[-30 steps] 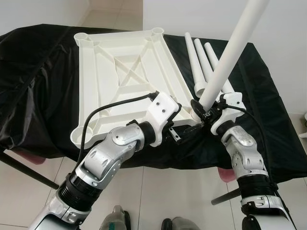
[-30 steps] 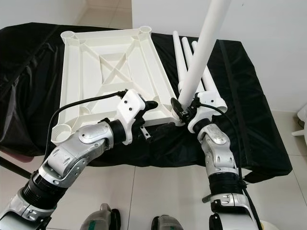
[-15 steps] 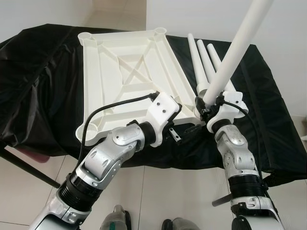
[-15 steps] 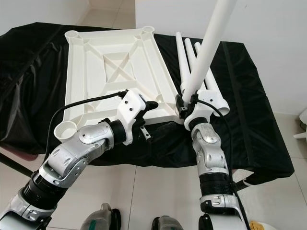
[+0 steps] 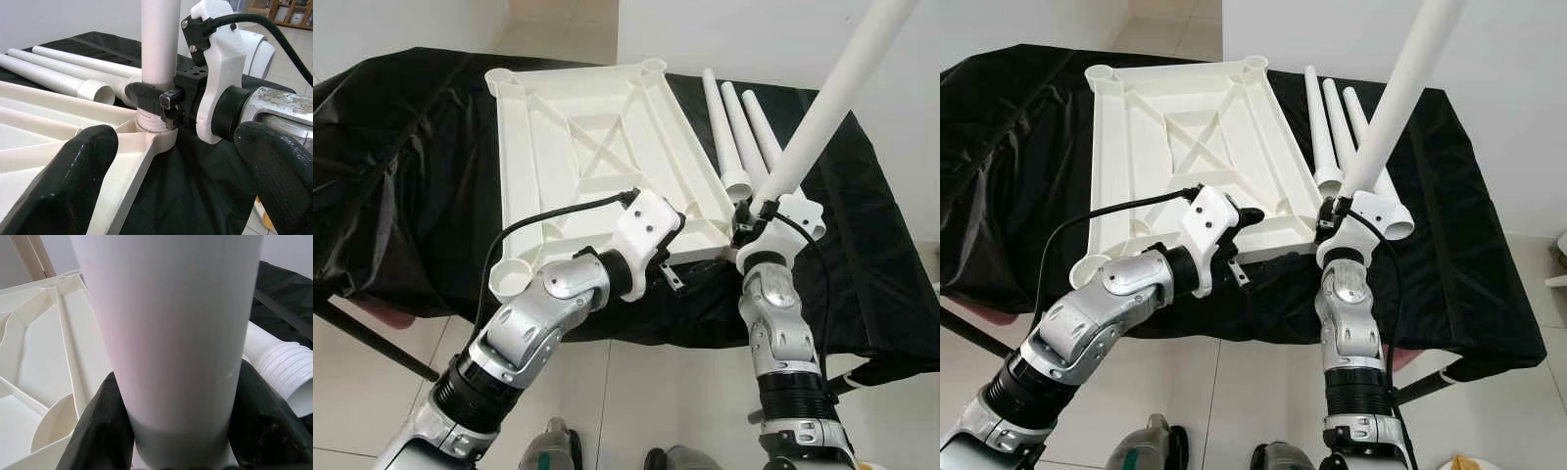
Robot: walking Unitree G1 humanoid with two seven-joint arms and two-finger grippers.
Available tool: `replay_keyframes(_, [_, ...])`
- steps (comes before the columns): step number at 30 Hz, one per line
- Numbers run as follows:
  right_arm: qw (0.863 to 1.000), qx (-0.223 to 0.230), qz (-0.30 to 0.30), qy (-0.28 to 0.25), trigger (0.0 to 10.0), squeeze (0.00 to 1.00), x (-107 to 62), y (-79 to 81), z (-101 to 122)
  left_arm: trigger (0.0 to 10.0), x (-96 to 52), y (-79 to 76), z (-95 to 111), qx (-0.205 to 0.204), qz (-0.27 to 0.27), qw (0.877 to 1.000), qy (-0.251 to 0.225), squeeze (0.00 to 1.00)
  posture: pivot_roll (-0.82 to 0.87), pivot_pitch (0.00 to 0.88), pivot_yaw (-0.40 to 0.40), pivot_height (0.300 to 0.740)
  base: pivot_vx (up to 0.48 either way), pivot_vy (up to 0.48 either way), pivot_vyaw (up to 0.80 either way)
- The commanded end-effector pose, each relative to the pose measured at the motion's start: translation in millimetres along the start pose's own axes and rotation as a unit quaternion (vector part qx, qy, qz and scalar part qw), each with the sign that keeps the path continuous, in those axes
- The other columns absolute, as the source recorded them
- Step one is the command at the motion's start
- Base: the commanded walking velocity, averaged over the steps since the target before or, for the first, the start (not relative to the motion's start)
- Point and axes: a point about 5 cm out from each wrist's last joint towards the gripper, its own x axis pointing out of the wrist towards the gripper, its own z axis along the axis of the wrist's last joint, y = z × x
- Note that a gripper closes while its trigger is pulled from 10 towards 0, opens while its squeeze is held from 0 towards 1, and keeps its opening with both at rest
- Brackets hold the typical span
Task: Building children table
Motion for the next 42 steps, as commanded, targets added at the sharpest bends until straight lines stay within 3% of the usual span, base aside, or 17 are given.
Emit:
replay_keyframes(1, [1.000, 0.009, -0.024, 0.003, 10.0, 0.00, -0.7, -11.1, -1.0, 10.0, -1.0, -8.7, -1.4, 0.004, -0.048, 0.999, 0.004, 0.00, 0.01, 0.066, -0.001, 0.740, 0.000, 0.000, 0.00])
replay_keyframes(4, [1.000, 0.018, -0.017, -0.005, 10.0, 0.00, -1.0, -10.2, 2.0, 10.0, -0.9, -8.9, -1.4, 0.004, -0.048, 0.999, 0.003, 0.00, 0.01, 0.067, -0.002, 0.740, 0.000, 0.000, 0.00])
replay_keyframes(5, [0.999, 0.029, -0.001, -0.015, 10.0, 1.00, -2.4, -7.3, 5.2, 10.0, -0.8, -9.2, -1.4, 0.003, -0.049, 0.999, 0.003, 0.00, 0.00, 0.068, -0.002, 0.740, 0.000, 0.000, 0.00])
replay_keyframes(15, [0.993, 0.054, 0.096, -0.034, 10.0, 1.00, -8.4, 4.4, 14.0, 10.0, -0.6, -10.3, -1.3, 0.002, -0.049, 0.999, 0.002, 0.00, 0.00, 0.074, -0.005, 0.740, 0.000, 0.000, 0.00])
replay_keyframes(16, [0.988, 0.058, 0.134, -0.041, 10.0, 0.09, -10.1, 3.6, 17.4, 10.0, -0.9, -10.4, -1.6, 0.002, -0.049, 0.999, 0.003, 0.00, 0.00, 0.081, -0.008, 0.740, 0.000, 0.000, 0.00])
replay_keyframes(17, [0.983, 0.058, 0.166, -0.043, 10.0, 0.00, -11.3, 2.7, 19.7, 10.0, -1.1, -10.3, -1.6, 0.001, -0.048, 0.999, 0.003, 0.00, 0.00, 0.085, -0.007, 0.740, 0.000, 0.000, 0.00])
replay_keyframes(19, [0.977, 0.050, 0.205, -0.038, 10.0, 0.00, -11.8, 1.0, 20.4, 10.0, -1.4, -10.1, -1.6, 0.000, -0.047, 0.999, 0.003, 0.00, 0.00, 0.085, -0.007, 0.740, 0.000, 0.000, 0.00])
replay_keyframes(22, [0.974, 0.043, 0.218, -0.033, 10.0, 0.00, -10.9, -1.3, 19.3, 10.0, -1.4, -10.1, -1.6, 0.001, -0.047, 0.999, 0.003, 0.00, 0.00, 0.085, -0.007, 0.740, 0.000, 0.000, 0.00])
replay_keyframes(24, [0.965, 0.022, 0.260, -0.019, 10.0, 0.00, -7.0, -10.1, 15.0, 10.0, -1.3, -9.4, -1.2, 0.001, -0.046, 0.999, 0.002, 0.00, 0.00, 0.089, -0.005, 0.740, 0.000, 0.000, 0.00])
replay_keyframes(31, [0.955, -0.016, 0.295, 0.004, 10.0, 0.00, 2.5, -25.3, 7.6, 10.0, -1.0, -8.1, -0.6, 0.002, -0.045, 0.999, 0.001, 0.00, 0.00, 0.091, 0.002, 0.740, 0.000, 0.000, 0.00])
replay_keyframes(33, [0.946, -0.038, 0.321, 0.023, 10.0, 0.00, 10.1, -36.8, 1.5, 10.0, -0.8, -7.4, -0.1, 0.003, -0.045, 0.999, 0.001, 0.00, 0.00, 0.092, 0.004, 0.740, 0.000, 0.000, 0.00])
replay_keyframes(36, [0.937, -0.041, 0.345, 0.034, 10.0, 0.00, 14.9, -43.9, -1.6, 10.0, -1.4, -6.9, 0.5, 0.005, -0.045, 0.999, 0.002, 0.00, 0.00, 0.092, 0.003, 0.740, 0.000, 0.000, 0.00])
replay_keyframes(42, [0.933, -0.043, 0.356, 0.040, 10.0, 0.00, 20.8, -47.2, -3.7, 10.0, -1.6, -6.7, 0.6, 0.006, -0.045, 0.999, 0.002, 0.00, 0.00, 0.091, 0.004, 0.740, 0.000, 0.000, 0.00])
